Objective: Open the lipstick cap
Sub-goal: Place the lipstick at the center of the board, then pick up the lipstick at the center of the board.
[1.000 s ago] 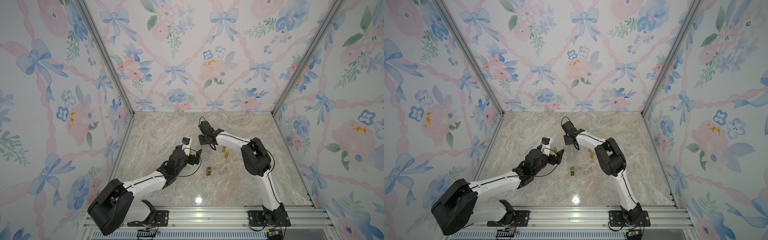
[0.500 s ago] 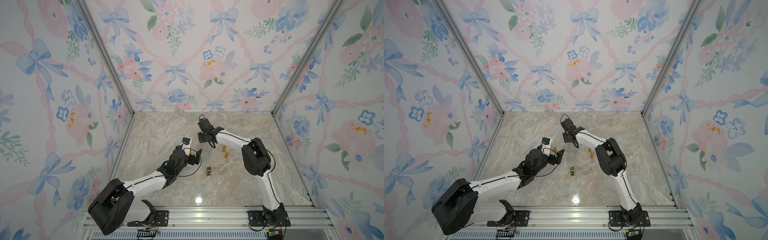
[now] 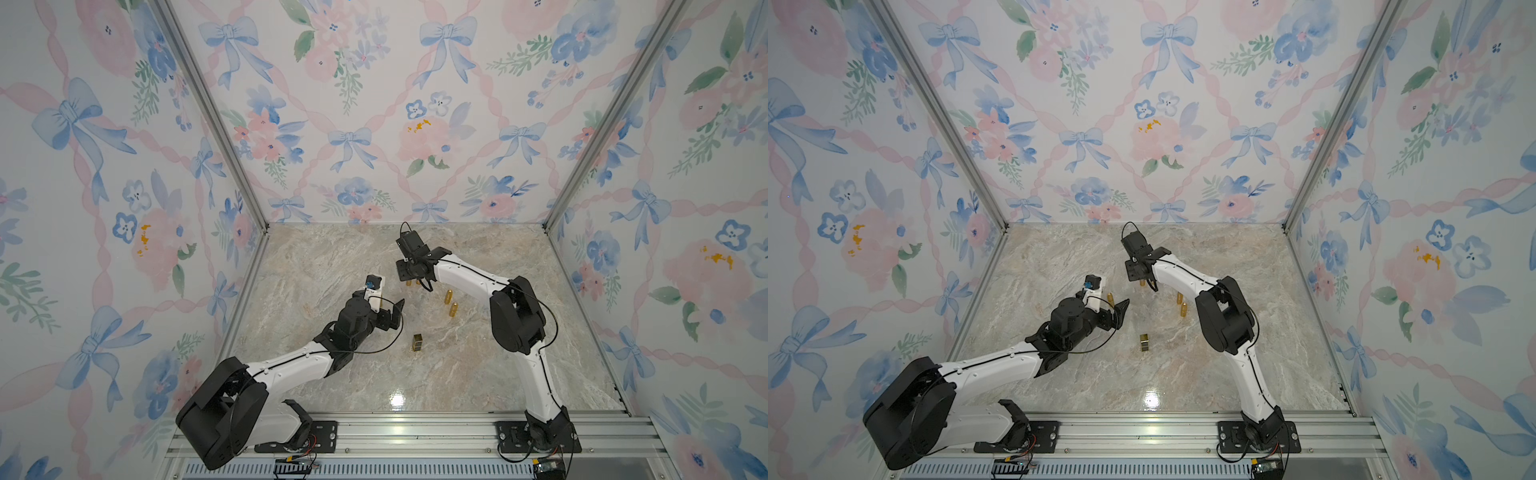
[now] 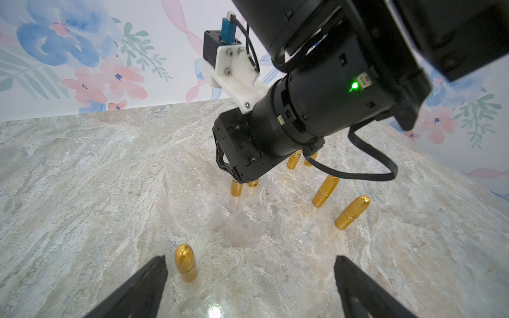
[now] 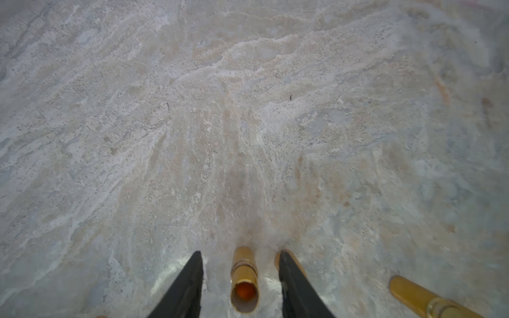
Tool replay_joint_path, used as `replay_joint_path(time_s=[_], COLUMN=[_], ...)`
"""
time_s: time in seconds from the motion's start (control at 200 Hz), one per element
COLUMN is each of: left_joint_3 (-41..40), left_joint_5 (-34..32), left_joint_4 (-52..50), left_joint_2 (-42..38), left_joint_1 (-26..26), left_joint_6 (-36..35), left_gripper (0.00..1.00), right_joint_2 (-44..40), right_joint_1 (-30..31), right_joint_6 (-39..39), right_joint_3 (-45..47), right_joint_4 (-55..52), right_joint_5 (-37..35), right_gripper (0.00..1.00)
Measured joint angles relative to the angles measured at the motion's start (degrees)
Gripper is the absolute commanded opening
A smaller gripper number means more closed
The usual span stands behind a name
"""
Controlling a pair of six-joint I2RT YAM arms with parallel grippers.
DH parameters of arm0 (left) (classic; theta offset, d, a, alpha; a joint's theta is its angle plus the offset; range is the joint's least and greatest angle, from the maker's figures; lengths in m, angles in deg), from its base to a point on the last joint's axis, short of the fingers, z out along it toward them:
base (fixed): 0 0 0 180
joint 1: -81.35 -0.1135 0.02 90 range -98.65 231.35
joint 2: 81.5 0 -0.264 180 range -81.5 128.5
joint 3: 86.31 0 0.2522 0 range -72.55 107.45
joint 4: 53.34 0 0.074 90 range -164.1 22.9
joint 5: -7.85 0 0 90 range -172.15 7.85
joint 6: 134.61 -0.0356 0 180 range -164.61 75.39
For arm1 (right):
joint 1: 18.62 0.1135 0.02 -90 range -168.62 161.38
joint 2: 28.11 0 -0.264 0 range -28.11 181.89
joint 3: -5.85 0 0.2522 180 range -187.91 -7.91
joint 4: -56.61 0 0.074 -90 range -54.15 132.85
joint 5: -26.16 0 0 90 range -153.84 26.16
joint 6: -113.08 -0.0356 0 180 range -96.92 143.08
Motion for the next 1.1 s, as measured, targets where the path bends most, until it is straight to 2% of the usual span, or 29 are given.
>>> replay_joint_path(time_s=[0.19, 0.435, 0.775, 1.1], left_joint_3=[2.4, 4.7, 6.6, 7.1], left_joint_5=[2.0, 3.4, 5.0, 6.6], left_joint_4=[0.1, 0.0, 0.0, 0.0], left_joint_2=[1.1, 4.6, 7.6, 8.2], left_joint_1=[1.0, 3.4, 6.1, 7.2], left_joint_6=[-1.0, -1.8, -2.6, -3.2], left_gripper=[0.98, 0.98, 0.98, 0.98], right_joint_2=[-9.8, -19.6, -22.9, -21.2], right_joint_1=[-0.8, -5.9, -9.1, -10.1], right_joint_6=[-0.6, -1.9, -3.0, -2.5], right_joint_3=[2.6, 8.9, 20.3, 21.6], right_joint_4=[-4.6, -12.4, -17.7, -17.0], right_joint_5=[0.4, 0.4, 4.6, 7.8], right_gripper=[0.55, 0.58, 0.59, 0.5])
